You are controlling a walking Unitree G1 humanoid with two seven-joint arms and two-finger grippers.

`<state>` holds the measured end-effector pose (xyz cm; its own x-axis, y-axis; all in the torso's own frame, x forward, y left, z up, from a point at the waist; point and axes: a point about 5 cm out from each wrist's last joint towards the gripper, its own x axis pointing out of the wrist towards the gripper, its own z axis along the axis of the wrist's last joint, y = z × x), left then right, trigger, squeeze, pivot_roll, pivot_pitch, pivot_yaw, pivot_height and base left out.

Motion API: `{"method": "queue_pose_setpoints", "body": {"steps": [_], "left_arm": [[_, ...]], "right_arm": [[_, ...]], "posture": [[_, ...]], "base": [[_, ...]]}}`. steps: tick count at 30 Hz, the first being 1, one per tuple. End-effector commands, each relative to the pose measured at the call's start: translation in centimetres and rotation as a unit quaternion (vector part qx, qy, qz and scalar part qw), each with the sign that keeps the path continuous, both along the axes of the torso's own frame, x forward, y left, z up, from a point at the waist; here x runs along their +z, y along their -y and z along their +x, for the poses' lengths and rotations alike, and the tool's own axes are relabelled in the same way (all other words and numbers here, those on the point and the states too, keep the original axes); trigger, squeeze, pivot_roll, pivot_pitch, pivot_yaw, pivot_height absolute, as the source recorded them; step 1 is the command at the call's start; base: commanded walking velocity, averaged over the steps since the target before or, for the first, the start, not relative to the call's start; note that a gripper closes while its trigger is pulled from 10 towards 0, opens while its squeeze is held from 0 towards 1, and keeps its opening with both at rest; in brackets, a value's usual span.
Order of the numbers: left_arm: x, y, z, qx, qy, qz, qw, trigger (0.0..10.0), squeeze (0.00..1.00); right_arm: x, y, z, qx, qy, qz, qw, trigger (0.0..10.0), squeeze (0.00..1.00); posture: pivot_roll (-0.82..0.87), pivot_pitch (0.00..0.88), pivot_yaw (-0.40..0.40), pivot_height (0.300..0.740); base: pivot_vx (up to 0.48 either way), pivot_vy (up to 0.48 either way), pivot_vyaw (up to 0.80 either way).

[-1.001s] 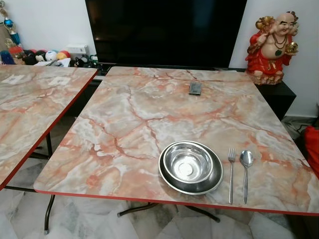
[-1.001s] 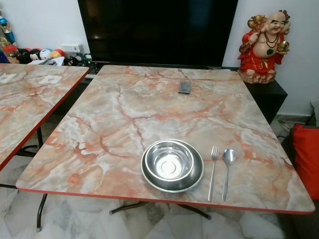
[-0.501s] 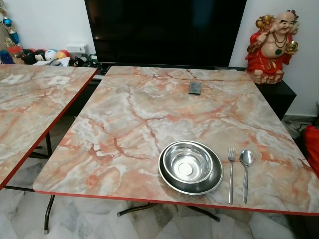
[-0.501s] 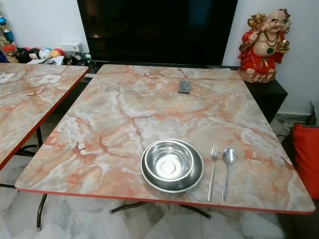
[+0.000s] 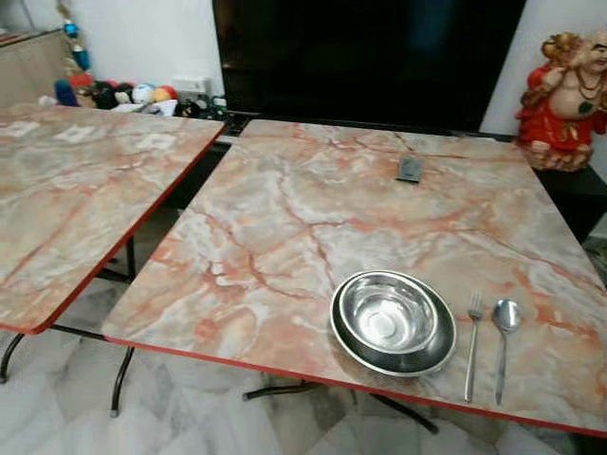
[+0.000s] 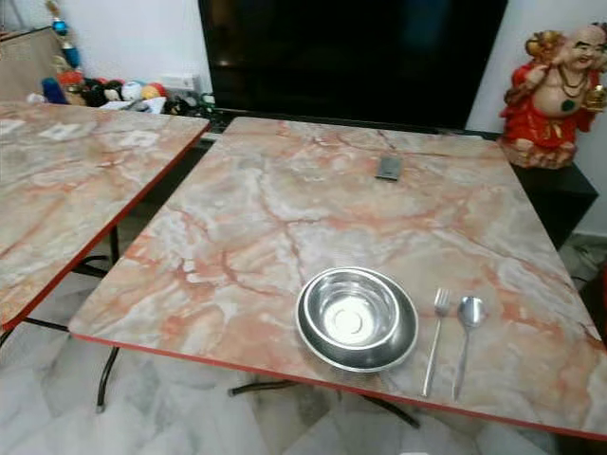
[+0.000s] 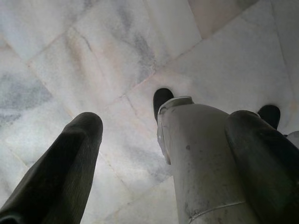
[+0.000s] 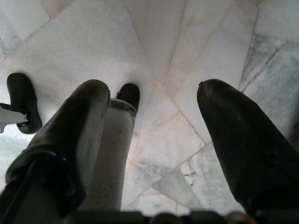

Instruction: Setting the table

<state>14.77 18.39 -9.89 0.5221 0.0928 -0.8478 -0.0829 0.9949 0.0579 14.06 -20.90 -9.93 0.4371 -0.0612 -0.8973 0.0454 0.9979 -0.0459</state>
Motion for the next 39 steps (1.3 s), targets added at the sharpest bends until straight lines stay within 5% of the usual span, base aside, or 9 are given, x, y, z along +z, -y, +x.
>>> {"method": "queue_pose_setpoints", "body": {"steps": [1,18,21,24,26,30,39], "left_arm": [[-0.4,0.3,-0.8,0.002,-0.018,-0.007,1.0,10.0,0.0],[-0.3,0.1,-0.7,0.011,-0.014,-0.002,1.0,10.0,0.0],[-0.2,-0.5,-0.6,0.014,-0.013,0.024,1.0,10.0,0.0],[0.0,-1.3,-0.5,0.106,0.001,0.024,0.994,10.0,0.0],[0.2,-1.3,0.2,0.074,0.001,0.026,0.997,10.0,0.0],[0.5,-1.4,0.9,0.131,0.026,-0.016,0.991,10.0,0.0],[0.5,-0.9,1.3,0.049,-0.009,-0.009,0.999,10.0,0.0]], "right_arm": [[-0.1,0.2,-0.3,-0.012,-0.001,0.005,1.0,10.0,0.0],[0.1,-0.9,0.8,-0.009,0.01,-0.001,1.0,10.0,0.0],[0.7,-0.3,2.0,-0.088,0.037,0.008,0.995,10.0,0.0],[1.2,-0.4,3.3,-0.093,0.063,0.022,0.993,10.0,0.0],[1.5,-0.8,4.0,-0.089,0.072,0.05,0.992,10.0,0.0],[1.2,-2.1,3.7,-0.011,0.047,0.038,0.998,10.0,0.0],[1.6,-2.2,4.7,-0.051,0.068,0.045,0.995,10.0,0.0]], "posture": [[0.04,0.0,-0.019,0.74],[0.04,0.0,-0.021,0.74],[0.04,0.0,-0.016,0.74],[0.09,0.0,-0.007,0.74],[0.15,0.0,-0.036,0.74],[0.17,0.0,-0.06,0.74],[0.07,0.0,-0.012,0.74]], "base": [[-0.244,0.322,0.0],[-0.187,0.378,0.0],[0.0,0.0,0.0],[0.0,0.0,0.0],[0.0,0.0,0.0],[0.0,0.0,0.0],[0.0,0.0,0.0]]}}
